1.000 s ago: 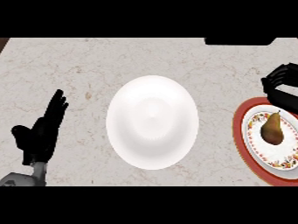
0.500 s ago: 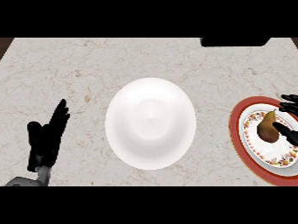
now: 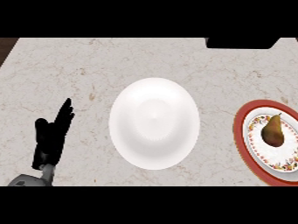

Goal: Pick the pear from the plate and place it in the plate

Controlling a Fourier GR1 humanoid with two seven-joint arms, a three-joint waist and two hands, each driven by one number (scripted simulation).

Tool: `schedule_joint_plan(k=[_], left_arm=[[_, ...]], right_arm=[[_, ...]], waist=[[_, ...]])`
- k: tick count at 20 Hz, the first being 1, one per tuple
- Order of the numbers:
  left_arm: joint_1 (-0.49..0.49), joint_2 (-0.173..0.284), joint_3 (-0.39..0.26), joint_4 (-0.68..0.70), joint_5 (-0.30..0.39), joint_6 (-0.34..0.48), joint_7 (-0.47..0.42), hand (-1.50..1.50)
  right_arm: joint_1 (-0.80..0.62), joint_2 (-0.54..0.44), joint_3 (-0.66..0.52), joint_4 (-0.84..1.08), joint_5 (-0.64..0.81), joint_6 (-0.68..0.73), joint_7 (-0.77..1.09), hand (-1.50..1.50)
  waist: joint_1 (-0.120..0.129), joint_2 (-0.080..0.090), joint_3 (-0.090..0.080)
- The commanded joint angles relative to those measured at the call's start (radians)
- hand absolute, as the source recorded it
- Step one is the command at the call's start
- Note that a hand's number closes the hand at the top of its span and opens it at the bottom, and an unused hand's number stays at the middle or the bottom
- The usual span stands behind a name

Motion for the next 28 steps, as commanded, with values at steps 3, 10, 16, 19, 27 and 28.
schedule_joint_plan(k=[3,10,16,19,27,28], left_arm=[[0.039,0.003,-0.011,-0.055,-0.001,-0.027,0.0,0.0],[0.008,0.028,0.025,-0.11,-0.013,-0.013,0.101,0.0],[-0.014,-0.03,0.064,0.027,-0.043,-0.049,0.012,0.0],[0.008,-0.042,0.091,0.026,-0.048,-0.071,-0.015,0.0],[0.063,-0.093,0.085,-0.017,-0.118,-0.061,0.002,0.0],[0.029,-0.072,0.113,-0.042,-0.095,-0.094,0.043,0.0]], right_arm=[[-0.165,-0.118,0.095,0.171,0.158,0.108,0.001,-1.5],[-0.29,-0.125,0.212,0.24,0.225,0.329,0.08,-1.5],[-0.388,-0.036,0.237,0.346,0.335,0.343,0.081,-1.5],[-0.388,-0.024,0.215,0.335,0.355,0.359,0.106,-1.5],[-0.345,0.024,0.233,0.383,0.477,0.318,-0.034,-1.5],[-0.384,0.031,0.239,0.473,0.518,0.298,-0.08,-1.5]], waist=[[0.026,0.001,0.0],[0.011,-0.004,0.0],[-0.009,-0.005,-0.001],[-0.012,-0.006,-0.002],[-0.013,-0.006,-0.001],[-0.008,-0.004,-0.001]])
